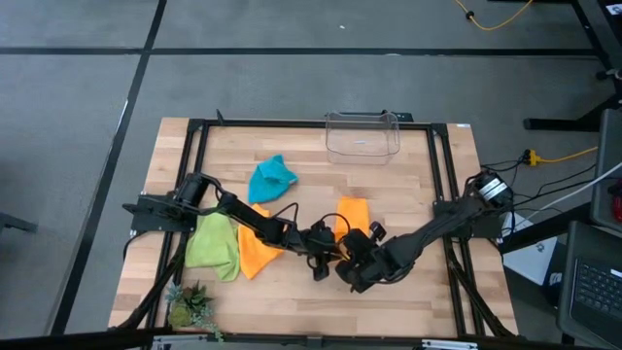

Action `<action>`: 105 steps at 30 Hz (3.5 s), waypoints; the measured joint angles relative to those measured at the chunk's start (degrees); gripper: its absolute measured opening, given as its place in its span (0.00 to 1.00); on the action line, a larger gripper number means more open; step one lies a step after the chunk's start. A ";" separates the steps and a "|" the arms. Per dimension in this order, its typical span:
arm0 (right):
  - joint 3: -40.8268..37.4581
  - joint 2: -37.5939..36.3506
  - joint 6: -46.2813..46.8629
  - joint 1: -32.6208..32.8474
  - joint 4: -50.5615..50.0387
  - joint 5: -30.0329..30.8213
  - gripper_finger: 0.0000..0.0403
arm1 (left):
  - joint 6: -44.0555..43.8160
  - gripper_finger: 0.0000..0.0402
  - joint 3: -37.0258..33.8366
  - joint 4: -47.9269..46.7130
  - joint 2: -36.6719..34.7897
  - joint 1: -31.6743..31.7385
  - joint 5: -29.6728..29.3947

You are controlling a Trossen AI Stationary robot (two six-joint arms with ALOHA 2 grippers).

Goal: Fold microfiber towels
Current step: Fold the right orange microfiber towel

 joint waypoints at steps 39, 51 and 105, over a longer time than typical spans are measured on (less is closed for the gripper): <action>0.24 -0.95 6.48 6.80 -7.34 10.84 0.01 | 32.75 0.17 -0.17 -20.07 -11.76 9.07 6.02; 0.24 -1.99 10.84 7.30 -10.46 15.43 0.00 | 32.45 0.04 -0.17 -3.93 -2.83 8.35 4.93; -13.35 -1.99 8.86 -8.74 -3.99 17.22 0.01 | 24.85 0.01 -0.11 4.93 3.52 5.88 6.29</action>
